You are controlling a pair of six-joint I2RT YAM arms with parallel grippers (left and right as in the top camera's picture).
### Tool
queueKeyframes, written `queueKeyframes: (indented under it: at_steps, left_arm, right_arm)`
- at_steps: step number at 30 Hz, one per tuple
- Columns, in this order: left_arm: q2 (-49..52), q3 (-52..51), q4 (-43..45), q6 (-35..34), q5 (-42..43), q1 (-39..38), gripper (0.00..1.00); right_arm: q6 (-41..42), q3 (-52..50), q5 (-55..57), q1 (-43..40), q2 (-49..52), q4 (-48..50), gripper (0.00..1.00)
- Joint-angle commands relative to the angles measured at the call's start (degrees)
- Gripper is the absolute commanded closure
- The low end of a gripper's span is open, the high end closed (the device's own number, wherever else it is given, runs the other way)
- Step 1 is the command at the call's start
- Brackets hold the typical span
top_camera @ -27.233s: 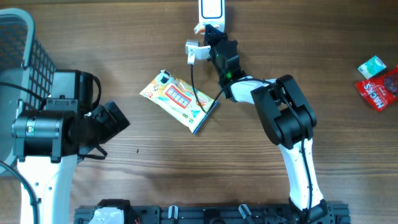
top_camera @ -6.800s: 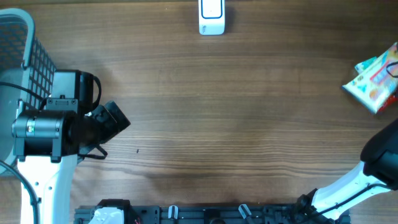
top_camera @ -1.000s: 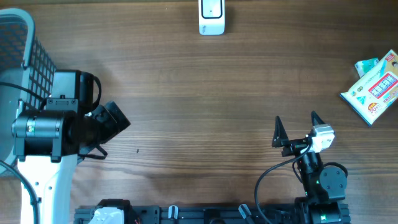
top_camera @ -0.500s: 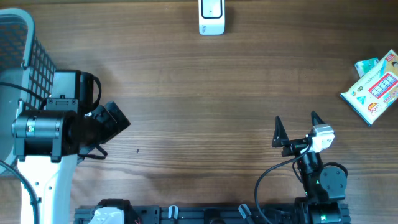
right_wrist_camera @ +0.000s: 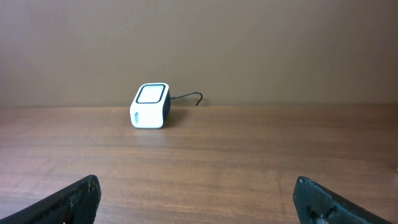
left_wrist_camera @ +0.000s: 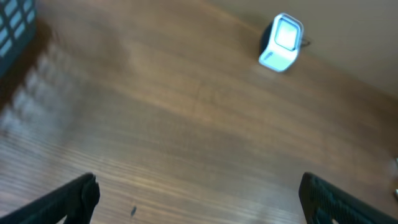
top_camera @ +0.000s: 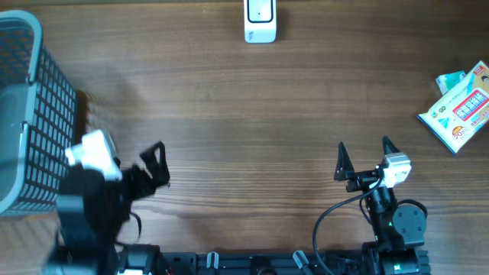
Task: Scan the item barcode
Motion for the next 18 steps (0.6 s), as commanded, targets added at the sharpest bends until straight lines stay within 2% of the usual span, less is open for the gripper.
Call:
queueKeyframes:
  at_steps: [1, 4, 7, 12, 15, 18]
  left_arm:
    - [-16.3, -13.3, 9.5, 3.7, 1.7, -0.2, 0.00]
    - [-27.2, -22.1, 17.6, 3.6, 2.4, -0.2, 0.00]
    - [-31.3, -29.0, 26.1, 3.4, 3.1, -0.2, 0.00]
    - [-31.1, -39.1, 46.6, 3.4, 3.9, 0.1, 0.00]
    - [-31.1, -44.2, 55.5, 3.5, 3.5, 0.1, 0.00]
    - [-31.3, -47.7, 59.2, 3.5, 2.3, 0.2, 0.00]
  right_arm:
    - [-0.8, -0.1, 0.4, 0.2, -0.5, 0.1, 0.00]
    - [-0.8, -0.1, 0.4, 0.2, -0.5, 0.1, 0.00]
    - [-0.8, -0.1, 0.4, 0.2, -0.5, 0.1, 0.00]
    - [-0.8, -0.1, 0.4, 0.2, -0.5, 0.1, 0.00]
    - [-0.8, -0.1, 0.4, 0.2, -0.5, 0.1, 0.00]
    - [-0.8, -0.1, 0.4, 0.2, -0.5, 0.1, 0.00]
